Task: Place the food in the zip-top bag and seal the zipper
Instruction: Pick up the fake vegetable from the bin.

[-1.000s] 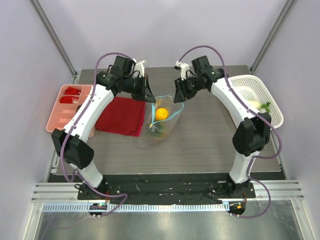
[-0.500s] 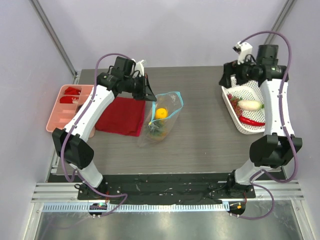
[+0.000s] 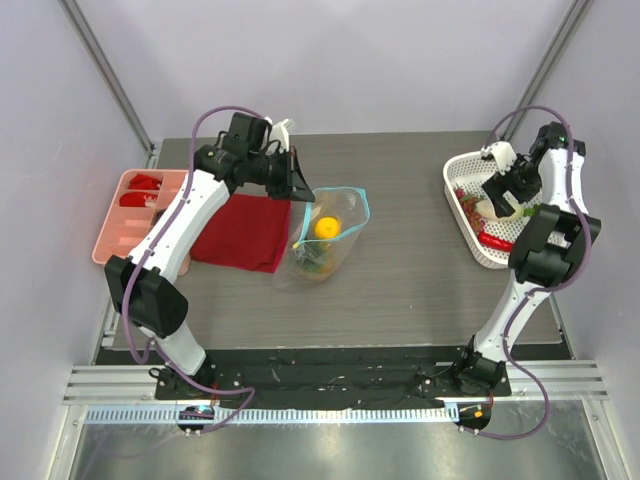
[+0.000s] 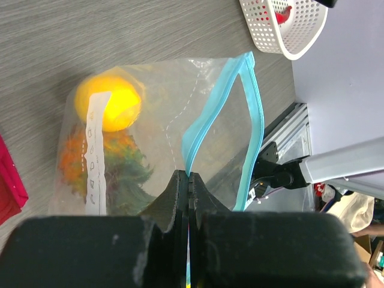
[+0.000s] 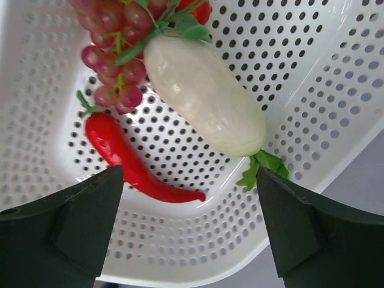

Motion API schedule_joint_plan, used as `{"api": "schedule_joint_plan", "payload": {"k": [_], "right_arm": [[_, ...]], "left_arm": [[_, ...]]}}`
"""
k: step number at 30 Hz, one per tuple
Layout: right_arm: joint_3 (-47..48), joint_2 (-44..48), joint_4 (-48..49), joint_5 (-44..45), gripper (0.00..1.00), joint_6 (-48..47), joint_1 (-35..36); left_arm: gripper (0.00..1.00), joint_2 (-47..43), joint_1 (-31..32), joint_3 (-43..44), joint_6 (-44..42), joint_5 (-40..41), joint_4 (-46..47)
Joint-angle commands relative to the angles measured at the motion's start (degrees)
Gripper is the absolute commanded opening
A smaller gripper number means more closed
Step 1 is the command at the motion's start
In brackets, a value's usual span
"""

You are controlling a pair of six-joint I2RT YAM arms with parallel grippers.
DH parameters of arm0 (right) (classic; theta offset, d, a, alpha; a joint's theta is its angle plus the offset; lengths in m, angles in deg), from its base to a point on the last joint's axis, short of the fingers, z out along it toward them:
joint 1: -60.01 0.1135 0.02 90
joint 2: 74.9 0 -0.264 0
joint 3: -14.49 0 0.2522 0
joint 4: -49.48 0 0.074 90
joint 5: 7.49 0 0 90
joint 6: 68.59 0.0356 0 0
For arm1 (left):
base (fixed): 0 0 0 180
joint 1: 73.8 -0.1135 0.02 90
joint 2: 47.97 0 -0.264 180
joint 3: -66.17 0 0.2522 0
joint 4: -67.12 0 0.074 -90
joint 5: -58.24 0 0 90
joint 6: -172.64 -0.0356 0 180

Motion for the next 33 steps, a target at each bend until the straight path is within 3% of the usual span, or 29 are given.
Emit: {"api": "schedule_joint_plan", "payload": {"k": [1,8,16,19,22,23,26,29,33], "right_arm": [[6.42,-2.94,-1.18,3.82,0.96,-14.69,0.55],[11.17,-11.55,1.46,5.14,0.93,-18.65,0.82],[7.75,-14.55,4.36,6.63,0.89,-19.72,2.49],[6.08,-15.08,4.54,7.08,0.81,-19.37,2.75],[5.20,-14.39,3.92,7.51,0.60,-19.01,2.75],[4.85,-13.94,3.83,7.51,0.47,-19.01,2.66],[5.11,-11.31,2.52,6.73,0.32,-19.10,1.88],[5.98,-7.62,-0.12,5.06,0.25,-19.80,1.17],[6.16,-2.09,-2.40,2.51,0.23,-20.51,0.47]], "left_arm": [[0.00,0.59,0.23,0.52,0.14,-2.18,2.30],[0.00,0.68,0.23,-0.01,-0.56,-2.27,1.60],[0.00,0.68,0.14,-0.18,-1.70,-1.56,0.72],[0.00,0.68,0.14,-0.36,-2.06,-1.48,0.46],[0.00,0.59,0.14,-0.01,-2.49,-1.30,-0.42],[0.00,0.76,0.14,-0.09,-2.76,-1.30,-0.68],[0.00,0.59,0.05,-0.09,-2.94,-1.30,-0.95],[0.00,0.15,-0.04,-0.18,-2.93,-1.30,-0.86],[0.00,0.06,-0.04,-0.18,-2.93,-1.04,-0.95]]}}
